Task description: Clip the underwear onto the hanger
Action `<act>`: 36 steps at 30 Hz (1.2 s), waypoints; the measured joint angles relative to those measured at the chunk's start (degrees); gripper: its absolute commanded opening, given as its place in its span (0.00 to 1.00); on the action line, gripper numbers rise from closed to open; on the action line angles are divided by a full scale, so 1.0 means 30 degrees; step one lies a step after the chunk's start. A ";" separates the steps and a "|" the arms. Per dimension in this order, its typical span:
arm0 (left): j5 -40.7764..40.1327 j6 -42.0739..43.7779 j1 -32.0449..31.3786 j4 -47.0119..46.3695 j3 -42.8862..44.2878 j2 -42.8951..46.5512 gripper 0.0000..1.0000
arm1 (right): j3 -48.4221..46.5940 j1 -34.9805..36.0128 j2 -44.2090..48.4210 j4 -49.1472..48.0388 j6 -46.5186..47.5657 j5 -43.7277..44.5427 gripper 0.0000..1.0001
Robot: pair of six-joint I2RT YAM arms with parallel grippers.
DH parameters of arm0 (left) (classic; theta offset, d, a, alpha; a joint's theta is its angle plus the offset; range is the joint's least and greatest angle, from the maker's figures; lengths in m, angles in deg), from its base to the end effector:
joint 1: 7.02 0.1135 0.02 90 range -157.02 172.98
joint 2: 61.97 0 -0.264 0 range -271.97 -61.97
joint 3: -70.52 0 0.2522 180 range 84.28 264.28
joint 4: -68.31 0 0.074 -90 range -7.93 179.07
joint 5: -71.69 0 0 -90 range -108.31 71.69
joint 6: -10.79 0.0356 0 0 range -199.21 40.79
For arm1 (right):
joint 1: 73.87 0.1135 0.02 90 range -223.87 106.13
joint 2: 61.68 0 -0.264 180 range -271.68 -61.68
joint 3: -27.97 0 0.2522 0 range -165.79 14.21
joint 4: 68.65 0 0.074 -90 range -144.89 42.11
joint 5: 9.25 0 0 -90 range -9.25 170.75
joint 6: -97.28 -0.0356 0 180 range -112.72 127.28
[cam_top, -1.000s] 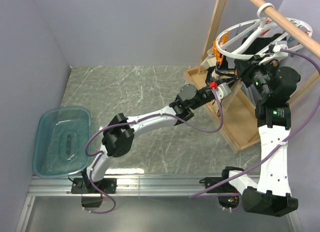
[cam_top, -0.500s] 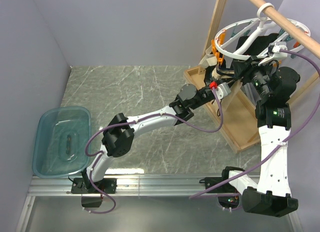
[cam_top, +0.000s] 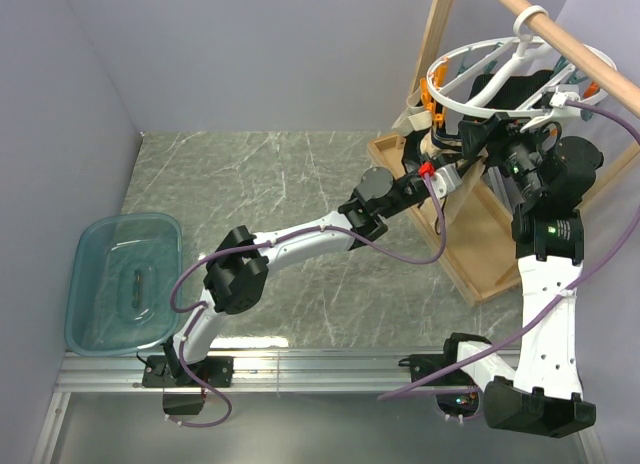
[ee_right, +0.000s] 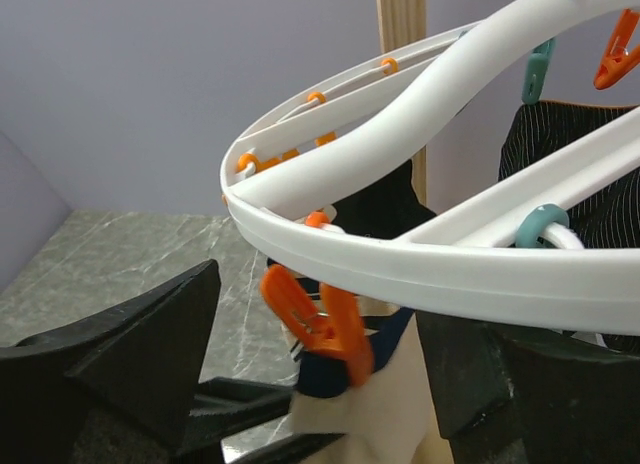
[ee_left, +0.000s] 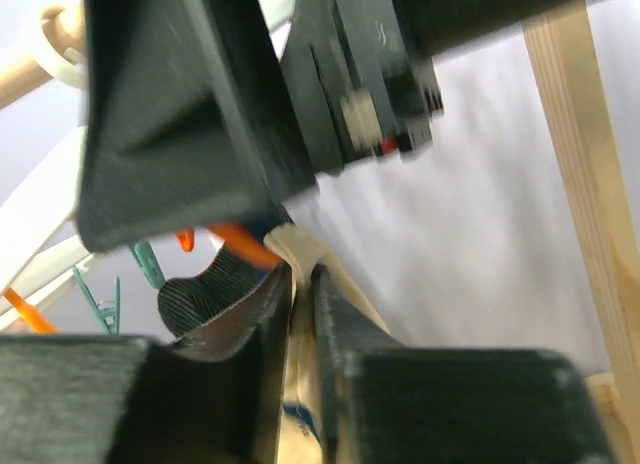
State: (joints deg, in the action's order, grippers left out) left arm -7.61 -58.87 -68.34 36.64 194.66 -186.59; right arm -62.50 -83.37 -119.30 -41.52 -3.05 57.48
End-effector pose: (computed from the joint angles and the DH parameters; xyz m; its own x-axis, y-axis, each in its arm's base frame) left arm 0.2416 -0.4553 0.3851 0.5592 -0.3105 -0.7687 0.7934 0.4694 0.3875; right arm 0.1963 -0.0186 0.4839 0.0544 0.1579 -0.9860 -0.2499 0.9581 0.1397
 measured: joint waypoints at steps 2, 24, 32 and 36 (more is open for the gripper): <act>0.0015 -0.0007 0.0000 0.0029 -0.0299 0.0015 0.36 | -0.0044 0.0000 0.0102 0.0000 -0.0095 0.0022 0.86; -0.0153 -0.5348 0.0539 1.1118 -0.7133 0.8167 0.99 | 0.0313 -0.0007 0.4197 0.3002 0.1217 -0.0794 0.95; 0.0437 -0.9938 0.4138 1.9883 -0.7184 1.1730 0.99 | 0.1887 -0.0007 0.6076 0.4830 0.2827 -0.2987 0.98; 0.2645 -1.0936 0.9384 2.2396 -0.8714 1.3624 0.99 | 0.3002 0.0219 0.5676 0.6011 0.3796 -0.3752 0.98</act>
State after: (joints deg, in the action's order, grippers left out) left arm 0.32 -91.68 -40.19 103.82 168.52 -145.71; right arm -53.49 -82.71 -102.28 -23.49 8.34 46.22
